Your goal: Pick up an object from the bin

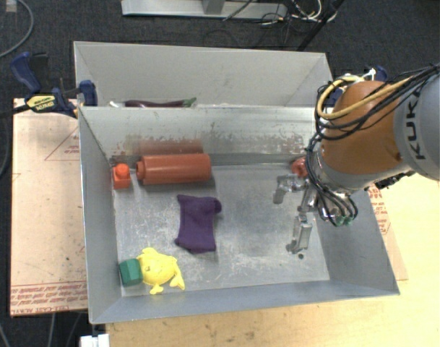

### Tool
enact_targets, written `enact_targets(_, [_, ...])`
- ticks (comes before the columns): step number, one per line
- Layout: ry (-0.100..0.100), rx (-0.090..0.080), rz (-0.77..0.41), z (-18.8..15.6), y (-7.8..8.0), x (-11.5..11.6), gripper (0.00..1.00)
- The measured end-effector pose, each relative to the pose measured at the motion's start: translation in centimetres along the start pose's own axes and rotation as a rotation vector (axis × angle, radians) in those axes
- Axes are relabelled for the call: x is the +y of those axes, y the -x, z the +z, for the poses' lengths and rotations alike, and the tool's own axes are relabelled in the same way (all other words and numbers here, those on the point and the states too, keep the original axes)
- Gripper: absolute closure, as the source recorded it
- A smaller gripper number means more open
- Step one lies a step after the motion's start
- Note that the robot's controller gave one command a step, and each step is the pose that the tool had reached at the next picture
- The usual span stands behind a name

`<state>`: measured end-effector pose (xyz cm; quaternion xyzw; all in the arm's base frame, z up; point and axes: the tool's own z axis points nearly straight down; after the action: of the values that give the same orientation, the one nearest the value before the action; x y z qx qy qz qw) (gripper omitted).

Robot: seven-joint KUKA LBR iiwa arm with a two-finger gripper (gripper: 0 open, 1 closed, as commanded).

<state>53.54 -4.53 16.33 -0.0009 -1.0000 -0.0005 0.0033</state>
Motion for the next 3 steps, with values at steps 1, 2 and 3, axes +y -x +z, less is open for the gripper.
enact_targets(1, [0.0, -0.007, -0.001, -0.4, 0.2, 0.0, 0.0])
enact_targets(2, [-0.002, -0.012, -0.068, 2.5, 2.0, 2.3, 0.0])
enact_targets(3, [-0.001, -0.012, -0.255, 7.2, 4.2, 6.7, 0.0])
